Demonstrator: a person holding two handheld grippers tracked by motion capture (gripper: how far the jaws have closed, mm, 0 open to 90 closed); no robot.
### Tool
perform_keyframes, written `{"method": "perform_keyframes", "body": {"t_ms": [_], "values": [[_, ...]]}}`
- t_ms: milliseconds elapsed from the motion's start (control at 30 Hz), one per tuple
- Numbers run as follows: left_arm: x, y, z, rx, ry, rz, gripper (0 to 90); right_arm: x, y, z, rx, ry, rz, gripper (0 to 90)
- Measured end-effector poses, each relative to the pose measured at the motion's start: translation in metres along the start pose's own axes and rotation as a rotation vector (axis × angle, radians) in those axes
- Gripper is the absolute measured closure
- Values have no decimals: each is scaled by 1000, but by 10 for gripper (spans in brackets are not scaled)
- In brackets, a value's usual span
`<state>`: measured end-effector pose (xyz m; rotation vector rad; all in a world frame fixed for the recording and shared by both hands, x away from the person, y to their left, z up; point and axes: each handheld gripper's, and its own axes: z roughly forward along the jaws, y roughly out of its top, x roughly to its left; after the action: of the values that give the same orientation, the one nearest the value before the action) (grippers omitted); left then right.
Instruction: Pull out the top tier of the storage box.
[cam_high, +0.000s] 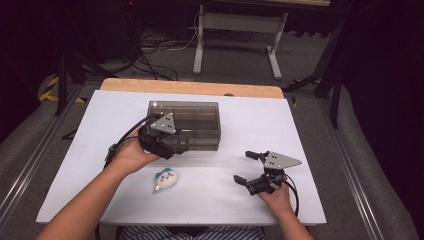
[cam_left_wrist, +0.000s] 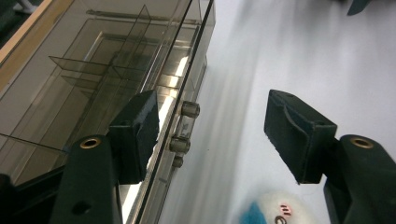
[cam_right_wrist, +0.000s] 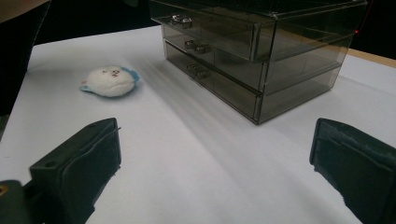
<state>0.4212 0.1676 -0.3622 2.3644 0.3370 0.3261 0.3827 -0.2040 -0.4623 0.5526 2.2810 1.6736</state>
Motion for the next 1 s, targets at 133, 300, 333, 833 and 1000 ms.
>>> {"method": "perform_keyframes", "body": {"t_ms": [133, 300, 333, 833, 1000], "values": [[0, 3, 5, 44, 10, 16, 391, 0, 0, 0, -2, 1, 1, 24], [1, 6, 13, 85, 22, 40, 413, 0, 0, 0, -2, 1, 2, 24], [1, 6, 13, 85, 22, 40, 417, 0, 0, 0, -2, 1, 2, 24], [4, 8, 26, 135, 2, 31, 466, 0, 0, 0, -4, 7, 1, 24], [3, 8, 30, 150, 13, 27, 490, 0, 0, 0, -5, 8, -1, 24]]}}
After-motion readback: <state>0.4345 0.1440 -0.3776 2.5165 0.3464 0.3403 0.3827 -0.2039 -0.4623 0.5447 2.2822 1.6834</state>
